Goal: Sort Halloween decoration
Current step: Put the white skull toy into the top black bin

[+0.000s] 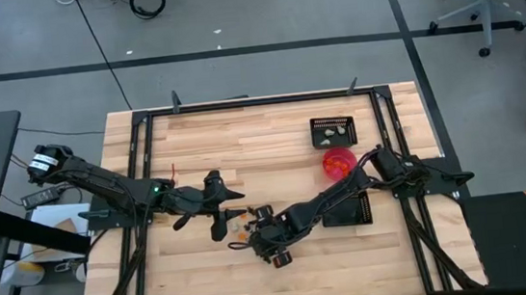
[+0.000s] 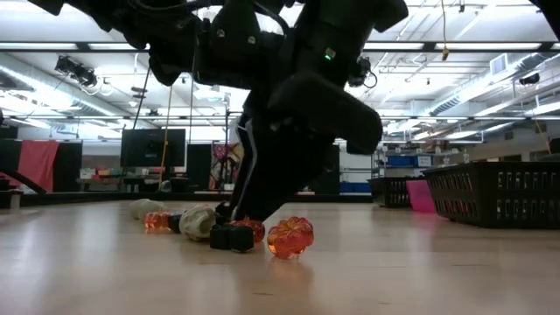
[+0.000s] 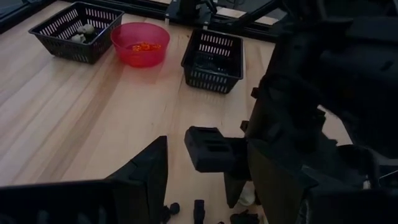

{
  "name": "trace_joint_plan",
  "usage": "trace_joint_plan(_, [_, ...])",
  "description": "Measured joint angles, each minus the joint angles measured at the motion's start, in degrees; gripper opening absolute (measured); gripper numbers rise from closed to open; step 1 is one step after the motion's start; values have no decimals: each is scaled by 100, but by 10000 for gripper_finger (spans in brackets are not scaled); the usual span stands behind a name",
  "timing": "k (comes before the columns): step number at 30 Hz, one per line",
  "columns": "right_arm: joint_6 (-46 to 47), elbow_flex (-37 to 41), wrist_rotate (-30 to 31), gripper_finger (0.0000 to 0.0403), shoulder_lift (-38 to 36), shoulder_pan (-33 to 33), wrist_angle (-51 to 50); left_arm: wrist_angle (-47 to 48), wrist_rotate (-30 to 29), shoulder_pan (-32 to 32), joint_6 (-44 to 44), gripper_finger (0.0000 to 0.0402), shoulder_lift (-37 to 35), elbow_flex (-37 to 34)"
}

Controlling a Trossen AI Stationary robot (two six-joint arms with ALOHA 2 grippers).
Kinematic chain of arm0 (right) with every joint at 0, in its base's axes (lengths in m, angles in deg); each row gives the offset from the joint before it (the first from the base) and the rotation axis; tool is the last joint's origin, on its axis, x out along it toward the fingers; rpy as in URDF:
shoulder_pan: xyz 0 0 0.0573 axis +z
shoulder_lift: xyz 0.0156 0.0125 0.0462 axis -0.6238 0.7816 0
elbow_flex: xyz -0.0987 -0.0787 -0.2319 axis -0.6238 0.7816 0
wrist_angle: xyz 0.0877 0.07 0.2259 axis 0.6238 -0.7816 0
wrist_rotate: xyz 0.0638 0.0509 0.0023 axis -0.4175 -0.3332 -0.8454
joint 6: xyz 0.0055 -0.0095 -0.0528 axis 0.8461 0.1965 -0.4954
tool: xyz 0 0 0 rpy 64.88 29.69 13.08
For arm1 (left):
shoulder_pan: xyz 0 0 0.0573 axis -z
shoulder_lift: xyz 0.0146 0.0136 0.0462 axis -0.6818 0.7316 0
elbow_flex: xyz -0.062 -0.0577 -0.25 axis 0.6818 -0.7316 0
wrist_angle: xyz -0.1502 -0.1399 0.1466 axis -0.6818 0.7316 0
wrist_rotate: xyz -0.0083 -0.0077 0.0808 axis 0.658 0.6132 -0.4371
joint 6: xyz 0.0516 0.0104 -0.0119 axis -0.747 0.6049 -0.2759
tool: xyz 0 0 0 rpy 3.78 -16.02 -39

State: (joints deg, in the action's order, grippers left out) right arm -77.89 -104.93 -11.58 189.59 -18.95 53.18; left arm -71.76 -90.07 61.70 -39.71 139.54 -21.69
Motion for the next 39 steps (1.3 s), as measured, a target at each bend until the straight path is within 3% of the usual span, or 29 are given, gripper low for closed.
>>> trace_joint_plan(6, [24,-6,-328,177,22,-102,-39,-16,0,0,31,192,0,0])
trace_joint_plan(17, [20,-11,-324,132,22,-106,-108,-7,-2,0,41,192,0,2])
trace_joint_plan(39, [14,-88,-250,101,-2,-110,-608,-5,-1,0,46,192,0,4])
